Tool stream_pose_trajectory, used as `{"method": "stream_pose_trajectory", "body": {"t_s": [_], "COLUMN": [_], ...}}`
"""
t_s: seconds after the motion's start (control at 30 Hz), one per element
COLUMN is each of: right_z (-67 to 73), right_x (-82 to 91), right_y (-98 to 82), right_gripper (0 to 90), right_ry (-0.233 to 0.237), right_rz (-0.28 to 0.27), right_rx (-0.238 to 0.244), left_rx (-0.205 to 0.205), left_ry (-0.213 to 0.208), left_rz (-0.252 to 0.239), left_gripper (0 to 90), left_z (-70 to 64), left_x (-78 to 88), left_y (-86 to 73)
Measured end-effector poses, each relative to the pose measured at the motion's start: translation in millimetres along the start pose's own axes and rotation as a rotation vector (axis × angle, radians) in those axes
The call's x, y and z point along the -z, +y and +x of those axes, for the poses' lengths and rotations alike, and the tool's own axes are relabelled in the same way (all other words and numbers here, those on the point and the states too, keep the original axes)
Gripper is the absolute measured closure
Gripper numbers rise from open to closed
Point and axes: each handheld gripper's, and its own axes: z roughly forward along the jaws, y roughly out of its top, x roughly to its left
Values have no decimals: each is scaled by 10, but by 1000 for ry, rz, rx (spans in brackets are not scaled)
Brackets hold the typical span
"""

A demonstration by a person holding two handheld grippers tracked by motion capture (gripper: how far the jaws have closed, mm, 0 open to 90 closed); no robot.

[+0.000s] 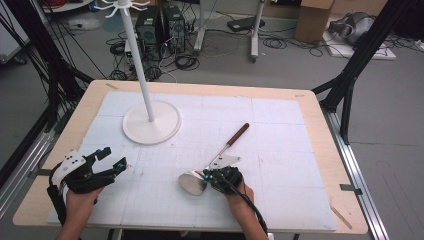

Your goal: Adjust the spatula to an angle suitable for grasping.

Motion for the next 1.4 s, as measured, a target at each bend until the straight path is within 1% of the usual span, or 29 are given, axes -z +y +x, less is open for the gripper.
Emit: {"method": "stream_pose_trajectory", "body": {"t_s": [0.03,0.2,0.37,0.4,0.43,0.47,0.5,0.53,0.57,0.6,0.67,0.7,0.73,0.8,0.83,0.87,0.9,0.97,1.03,1.07,1.1,1.13,1.17,1.2,1.23,1.27,1.3,1.37,1.4], "right_z": [15,130,266,289,330,347,380,398,417,423,393,343,302,171,97,27,-59,-170,-296,-332,-389,-420,-461,-499,-546,-546,-601,-645,-645], "right_x": [-29,-164,-308,-326,-359,-379,-398,-412,-426,-425,-382,-315,-263,-97,-8,92,219,395,604,672,778,840,920,998,1091,1091,1237,1352,1352], "right_y": [28,161,276,291,315,328,347,364,373,377,379,377,371,336,306,268,211,117,-24,-76,-165,-219,-292,-367,-457,-457,-593,-693,-693], "right_gripper": [894,893,894,893,893,893,893,893,892,891,886,885,884,874,863,852,837,806,739,693,613,538,485,432,372,372,302,285,285], "right_ry": [2,9,47,51,65,69,69,81,100,103,101,92,83,51,35,17,-7,-40,-86,-104,-143,-169,-199,-225,-253,-253,-311,-337,-337], "right_rz": [1,18,11,8,7,5,5,6,5,8,0,-19,-35,-65,-77,-84,-97,-110,-121,-123,-122,-121,-119,-120,-120,-120,-122,-131,-131], "right_rx": [-1,27,53,54,49,62,65,69,60,64,48,32,26,-1,-14,-30,-41,-66,-87,-96,-104,-106,-110,-118,-129,-129,-155,-180,-180], "left_rx": [0,-3,-4,-4,-7,-8,-7,-9,-8,-8,-11,-21,-24,-26,-24,-24,-17,-26,-27,-31,-35,-45,-53,-53,-74,-74,-95,-121,-121], "left_ry": [1,2,4,4,6,7,8,8,9,9,8,3,-1,-17,-31,-31,-53,-68,-91,-107,-116,-129,-145,-145,-179,-179,-211,-236,-236], "left_rz": [-1,6,11,11,14,15,16,18,17,17,21,35,44,58,68,68,100,119,134,147,151,160,175,175,201,201,240,281,281], "left_gripper": [261,261,262,261,261,262,262,262,261,262,271,277,279,297,310,321,328,339,366,369,378,389,390,389,376,367,354,349,349], "left_z": [1,5,6,6,9,9,9,10,10,10,13,16,15,10,10,10,8,-1,-20,-35,-50,-72,-98,-98,-164,-164,-250,-351,-351], "left_x": [-2,-4,-6,-6,-6,-7,-8,-8,-8,-8,-4,-4,-10,-29,-40,-40,-81,-113,-152,-183,-204,-238,-276,-276,-374,-374,-493,-630,-630], "left_y": [-1,-2,-5,-5,-6,-7,-8,-8,-9,-9,-9,-13,-17,-22,-21,-21,-11,1,24,43,54,71,93,93,143,143,200,248,248]}}
